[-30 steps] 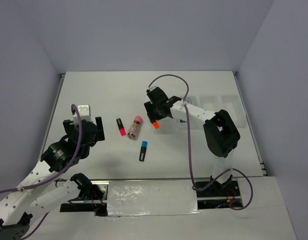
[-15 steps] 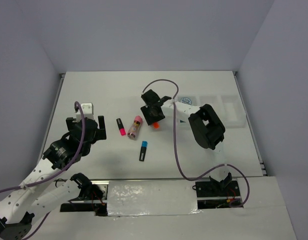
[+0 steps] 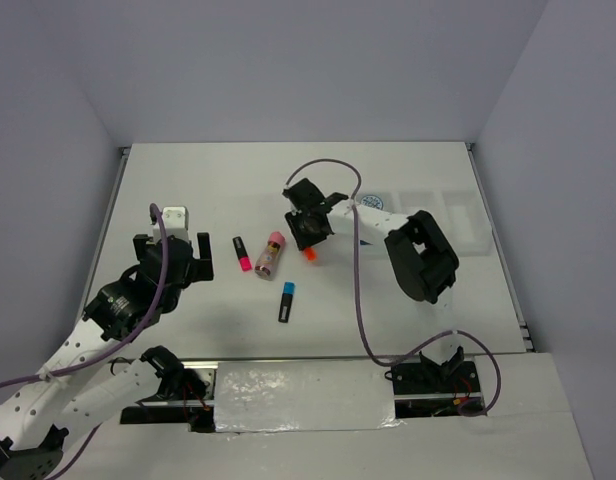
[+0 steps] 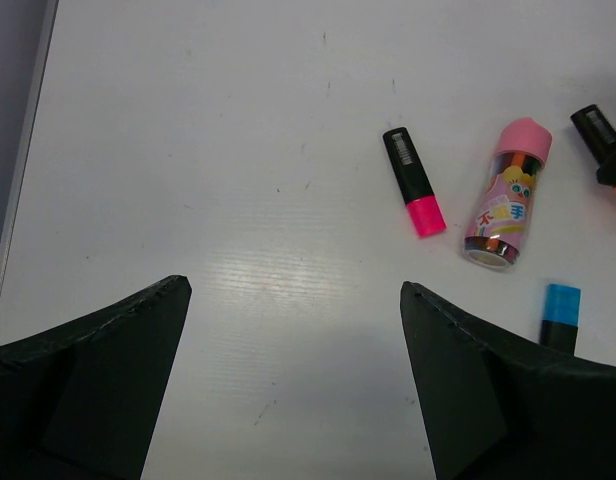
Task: Sort the stationery into containers
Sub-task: Pick up the stationery from the center of the board, then place the stationery in the storage box.
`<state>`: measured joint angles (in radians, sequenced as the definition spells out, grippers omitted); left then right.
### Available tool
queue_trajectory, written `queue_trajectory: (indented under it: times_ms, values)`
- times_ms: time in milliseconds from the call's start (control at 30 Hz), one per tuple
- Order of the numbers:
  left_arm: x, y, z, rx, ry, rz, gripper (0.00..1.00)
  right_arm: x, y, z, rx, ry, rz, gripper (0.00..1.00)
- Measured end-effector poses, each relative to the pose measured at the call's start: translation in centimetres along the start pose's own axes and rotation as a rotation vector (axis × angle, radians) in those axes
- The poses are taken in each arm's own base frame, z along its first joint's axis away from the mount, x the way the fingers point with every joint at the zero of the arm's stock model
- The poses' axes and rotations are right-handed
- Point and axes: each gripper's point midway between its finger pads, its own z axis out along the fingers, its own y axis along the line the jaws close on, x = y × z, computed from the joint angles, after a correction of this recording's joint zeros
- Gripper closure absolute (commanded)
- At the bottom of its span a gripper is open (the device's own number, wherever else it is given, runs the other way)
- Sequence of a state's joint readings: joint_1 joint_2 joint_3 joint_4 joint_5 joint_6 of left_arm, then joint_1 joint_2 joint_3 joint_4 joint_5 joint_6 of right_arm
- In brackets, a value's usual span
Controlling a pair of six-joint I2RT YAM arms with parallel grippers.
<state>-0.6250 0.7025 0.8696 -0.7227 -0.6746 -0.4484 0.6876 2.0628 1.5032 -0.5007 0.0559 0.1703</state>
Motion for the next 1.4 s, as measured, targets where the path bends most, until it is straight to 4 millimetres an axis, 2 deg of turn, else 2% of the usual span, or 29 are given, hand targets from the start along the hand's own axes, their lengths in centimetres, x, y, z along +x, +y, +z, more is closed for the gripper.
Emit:
queue_trajectory:
  times_ms: [100,167,200,267,333,433,500,567,633,833,1000,1133,1233,1400]
  values:
    - [0.0,0.0,0.0,0.000,-0.001,0.000,0.01,-1.7,0.1,-3.4,-0.051,-0.065,0.017,0.80]
    - [0.0,0.0,0.0,0.001,-0.001,-0.001,0.01,-4.1,-0.9,-6.6,-0.064,-0.151,0.042,0.79]
    - [-0.1,0.0,0.0,0.000,-0.002,-0.003,0.01,-5.4,-2.2,-8.6,-0.056,-0.205,0.061,0.79]
    - [-0.1,0.1,0.1,-0.002,-0.004,-0.007,0.01,-7.4,-5.3,-12.0,-0.015,-0.296,0.103,0.78]
    - [-0.2,0.1,0.1,-0.004,-0.004,-0.011,0.01,-8.6,-9.8,-15.1,0.072,-0.370,0.151,0.78]
    - [-0.2,0.1,0.2,-0.002,-0.003,-0.016,0.01,-7.7,-16.9,-17.4,0.238,-0.394,0.229,0.78]
    - [-0.2,-0.1,0.4,0.003,0.003,-0.014,0.01,-5.6,-20.8,-17.4,0.336,-0.353,0.265,0.78]
    - [-0.1,-0.3,0.6,0.003,0.011,-0.008,0.01,-3.1,-23.3,-16.8,0.405,-0.282,0.285,0.78]
    - [0.1,-0.4,0.8,0.001,0.019,-0.002,0.01,-0.7,-25.1,-16.1,0.446,-0.206,0.306,0.78]
    - [0.4,-0.6,1.0,0.003,0.032,0.006,0.01,2.6,-28.8,-15.5,0.504,-0.129,0.383,0.72]
    - [0.5,-0.8,1.1,0.009,0.041,0.010,0.01,3.4,-29.4,-14.7,0.509,-0.100,0.405,0.67]
    - [0.8,-0.9,1.3,0.010,0.051,0.016,0.01,4.9,-29.4,-12.5,0.499,-0.028,0.423,0.36]
    - [0.8,-1.0,1.3,0.013,0.051,0.017,0.01,5.5,-29.3,-12.1,0.496,-0.001,0.438,0.31]
    - [0.7,-1.0,1.3,0.014,0.049,0.016,0.01,5.0,-29.0,-13.2,0.504,-0.025,0.458,0.30]
